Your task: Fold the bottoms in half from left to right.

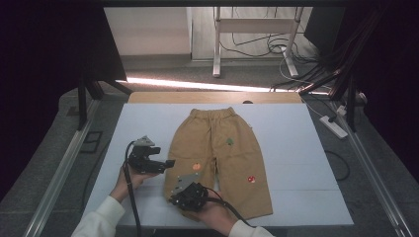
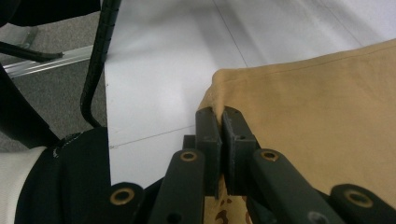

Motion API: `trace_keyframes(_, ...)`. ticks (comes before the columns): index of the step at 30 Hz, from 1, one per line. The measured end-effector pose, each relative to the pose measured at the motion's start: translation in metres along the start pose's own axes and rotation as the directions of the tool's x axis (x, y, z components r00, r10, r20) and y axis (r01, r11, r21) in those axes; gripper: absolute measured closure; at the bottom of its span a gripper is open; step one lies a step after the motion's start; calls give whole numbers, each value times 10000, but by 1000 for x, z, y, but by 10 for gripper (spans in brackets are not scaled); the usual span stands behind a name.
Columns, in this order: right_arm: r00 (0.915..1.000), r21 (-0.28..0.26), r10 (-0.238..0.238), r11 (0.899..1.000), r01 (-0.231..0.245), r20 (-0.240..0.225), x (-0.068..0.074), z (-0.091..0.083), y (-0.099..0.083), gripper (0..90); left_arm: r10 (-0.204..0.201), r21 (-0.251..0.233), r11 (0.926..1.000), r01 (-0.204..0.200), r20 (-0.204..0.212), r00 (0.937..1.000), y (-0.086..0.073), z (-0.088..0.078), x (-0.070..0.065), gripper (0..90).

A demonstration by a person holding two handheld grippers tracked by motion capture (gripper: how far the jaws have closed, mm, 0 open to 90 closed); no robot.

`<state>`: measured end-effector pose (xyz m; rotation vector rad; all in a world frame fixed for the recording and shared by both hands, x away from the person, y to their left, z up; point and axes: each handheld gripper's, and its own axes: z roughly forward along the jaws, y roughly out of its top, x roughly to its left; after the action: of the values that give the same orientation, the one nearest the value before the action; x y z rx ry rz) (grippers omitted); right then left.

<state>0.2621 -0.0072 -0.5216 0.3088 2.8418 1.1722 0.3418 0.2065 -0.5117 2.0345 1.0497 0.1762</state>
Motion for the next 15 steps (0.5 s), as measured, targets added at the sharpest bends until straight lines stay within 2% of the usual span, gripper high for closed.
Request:
trace_keyframes(7, 10000, -131, -19, 9999, 20, 20, 1, -3, 0, 862, 133, 104, 9999, -132, -53, 9999, 9, 3, 2, 117)
trace_keyframes(15, 10000, -187, -72, 9998, 72, 17, 1, -3, 0, 862, -38, -2, 10000, 38, 39, 10000, 22, 5, 11, 116)
